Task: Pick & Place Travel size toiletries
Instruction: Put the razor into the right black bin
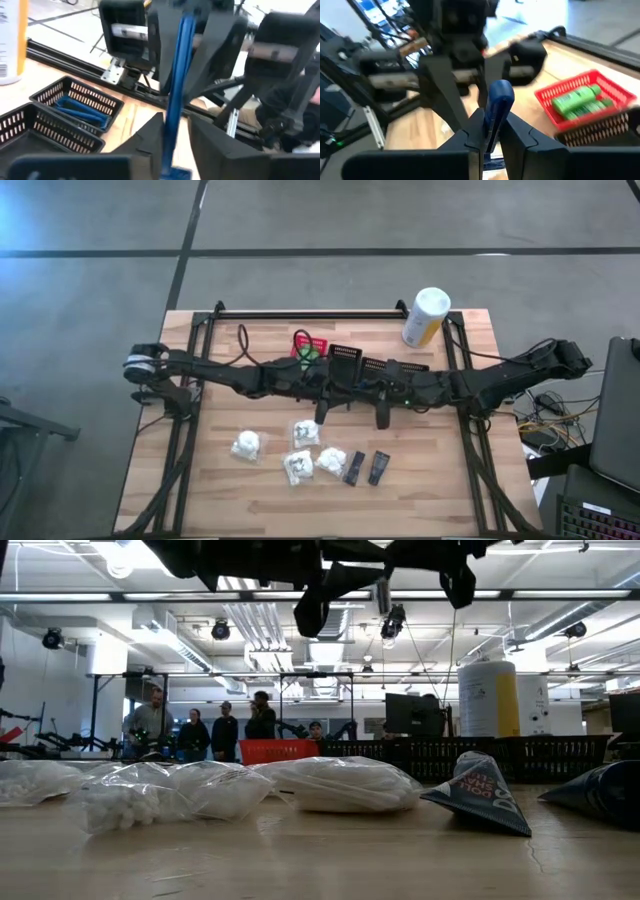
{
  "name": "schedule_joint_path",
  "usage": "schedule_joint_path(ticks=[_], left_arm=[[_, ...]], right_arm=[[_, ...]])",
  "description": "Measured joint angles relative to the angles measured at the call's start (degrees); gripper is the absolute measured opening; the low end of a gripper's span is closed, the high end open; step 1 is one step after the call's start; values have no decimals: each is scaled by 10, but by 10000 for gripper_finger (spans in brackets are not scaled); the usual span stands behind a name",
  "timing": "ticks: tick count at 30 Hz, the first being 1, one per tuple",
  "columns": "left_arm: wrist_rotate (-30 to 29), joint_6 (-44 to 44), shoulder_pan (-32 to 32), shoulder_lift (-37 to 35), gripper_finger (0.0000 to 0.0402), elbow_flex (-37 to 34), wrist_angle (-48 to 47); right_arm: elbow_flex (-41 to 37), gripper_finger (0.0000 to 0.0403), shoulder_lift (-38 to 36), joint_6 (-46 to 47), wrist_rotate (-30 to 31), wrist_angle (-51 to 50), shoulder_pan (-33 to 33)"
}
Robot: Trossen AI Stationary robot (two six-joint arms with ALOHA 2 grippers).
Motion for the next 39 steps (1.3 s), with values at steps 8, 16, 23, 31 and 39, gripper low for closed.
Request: schedule_joint_path(ticks=[8, 16, 23, 31, 39], left_arm=[[-3, -29, 0, -1, 193, 1, -8], [-27, -36, 0, -18, 210, 1, -166], [-61, -20, 0, -48, 206, -1, -297], [-64, 9, 0, -57, 206, -5, -320], [-86, 36, 3, -58, 206, -6, -342]], right_arm=[[-1, 34, -13, 114, 45, -129, -20], [8, 43, -54, 321, -13, -469, -125], [-2, 40, -50, 286, -98, -530, -264], [-24, 47, -20, 243, -222, -532, -395], [-64, 49, 11, 270, -259, -529, -410]])
